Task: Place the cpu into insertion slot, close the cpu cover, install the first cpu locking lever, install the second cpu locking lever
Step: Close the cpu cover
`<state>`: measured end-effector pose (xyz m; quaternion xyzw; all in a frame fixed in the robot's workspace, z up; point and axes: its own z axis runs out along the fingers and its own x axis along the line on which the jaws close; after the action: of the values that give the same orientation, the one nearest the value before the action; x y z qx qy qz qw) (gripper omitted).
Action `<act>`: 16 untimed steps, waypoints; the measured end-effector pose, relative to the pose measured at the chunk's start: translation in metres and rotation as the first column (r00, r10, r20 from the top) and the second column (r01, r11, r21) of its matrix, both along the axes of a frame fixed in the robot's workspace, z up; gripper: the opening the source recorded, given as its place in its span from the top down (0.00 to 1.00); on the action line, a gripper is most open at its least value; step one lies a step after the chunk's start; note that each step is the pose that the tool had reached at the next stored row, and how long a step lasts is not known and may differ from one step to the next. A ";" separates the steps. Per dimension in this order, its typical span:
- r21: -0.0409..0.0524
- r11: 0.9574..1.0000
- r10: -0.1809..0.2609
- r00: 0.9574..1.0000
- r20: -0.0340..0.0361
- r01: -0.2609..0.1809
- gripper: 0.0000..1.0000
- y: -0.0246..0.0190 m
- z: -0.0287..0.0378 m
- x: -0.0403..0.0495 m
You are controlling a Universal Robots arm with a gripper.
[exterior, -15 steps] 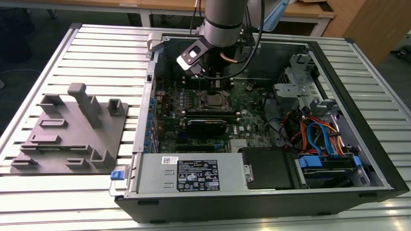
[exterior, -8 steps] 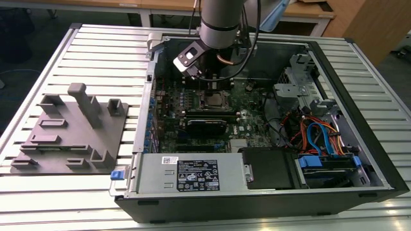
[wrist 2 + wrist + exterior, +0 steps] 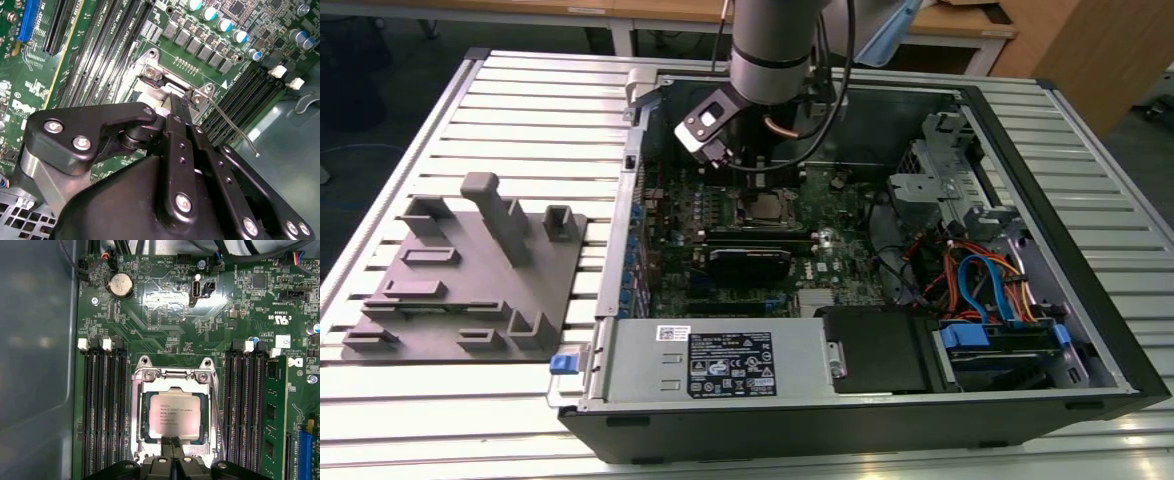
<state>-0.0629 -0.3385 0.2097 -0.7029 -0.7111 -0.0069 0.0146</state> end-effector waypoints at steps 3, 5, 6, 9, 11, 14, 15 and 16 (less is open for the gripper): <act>0.000 1.000 0.000 1.000 -0.001 0.000 0.90 0.0000 -0.0029 -0.0007; 0.000 1.000 0.000 1.000 -0.003 0.000 0.90 0.0000 -0.0050 -0.0008; 0.000 1.000 0.000 1.000 -0.004 0.000 0.90 0.0000 -0.0059 -0.0009; 0.000 1.000 0.000 1.000 -0.008 0.000 0.90 0.0000 -0.0092 -0.0008; 0.000 1.000 0.000 1.000 -0.009 0.000 0.90 0.0000 -0.0103 -0.0009; -0.001 1.000 0.000 1.000 -0.009 0.000 0.90 0.0000 -0.0104 -0.0008; -0.001 1.000 0.000 1.000 -0.009 0.000 0.90 0.0000 -0.0105 -0.0008; -0.001 1.000 0.000 1.000 -0.009 0.000 0.90 0.0000 -0.0105 -0.0008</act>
<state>-0.0637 -0.3385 0.1992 -0.7029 -0.7111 -0.0034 0.0175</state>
